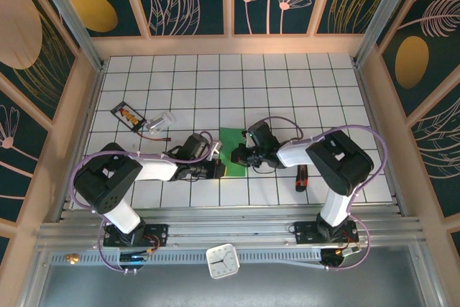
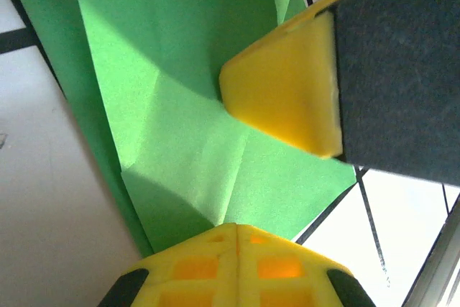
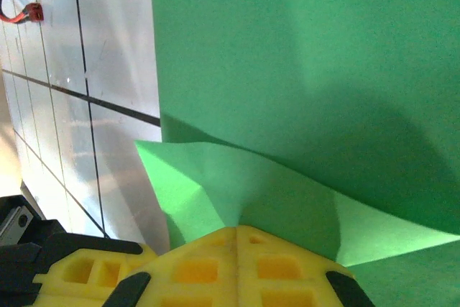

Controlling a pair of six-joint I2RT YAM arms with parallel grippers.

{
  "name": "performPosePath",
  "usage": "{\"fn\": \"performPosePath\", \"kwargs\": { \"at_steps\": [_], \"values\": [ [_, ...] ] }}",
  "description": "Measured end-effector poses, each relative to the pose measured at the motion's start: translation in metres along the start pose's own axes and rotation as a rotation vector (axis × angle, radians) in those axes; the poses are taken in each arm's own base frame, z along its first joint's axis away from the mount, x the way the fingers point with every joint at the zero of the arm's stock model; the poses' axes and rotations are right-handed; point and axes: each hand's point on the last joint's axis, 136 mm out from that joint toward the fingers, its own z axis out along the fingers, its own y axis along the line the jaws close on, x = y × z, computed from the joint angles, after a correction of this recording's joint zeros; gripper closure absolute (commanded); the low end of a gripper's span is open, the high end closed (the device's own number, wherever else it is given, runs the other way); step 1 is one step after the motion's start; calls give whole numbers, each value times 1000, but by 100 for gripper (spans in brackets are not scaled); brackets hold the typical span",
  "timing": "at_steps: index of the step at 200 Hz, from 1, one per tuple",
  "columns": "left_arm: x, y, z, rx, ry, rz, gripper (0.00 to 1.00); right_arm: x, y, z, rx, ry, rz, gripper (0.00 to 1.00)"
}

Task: Fold a paper plane with a square sheet of paper (pick it up from the middle)
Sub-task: Fold the triangle a second time at the center of the table.

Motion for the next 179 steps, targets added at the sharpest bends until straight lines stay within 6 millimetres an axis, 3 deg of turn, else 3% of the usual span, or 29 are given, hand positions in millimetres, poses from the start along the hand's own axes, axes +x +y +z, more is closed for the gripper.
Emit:
{"fn": "performPosePath", "kwargs": {
  "at_steps": [136, 169, 179],
  "values": [
    [-2, 0, 1, 3, -6, 3, 100, -28, -21, -13, 23, -12, 27, 100],
    [-3, -1, 1, 5, -8, 4, 100, -54, -40, -27, 52, -60, 67, 100],
    [-3, -2, 1, 6, -7, -1, 95, -61, -46, -34, 78, -87, 68, 100]
  ]
}}
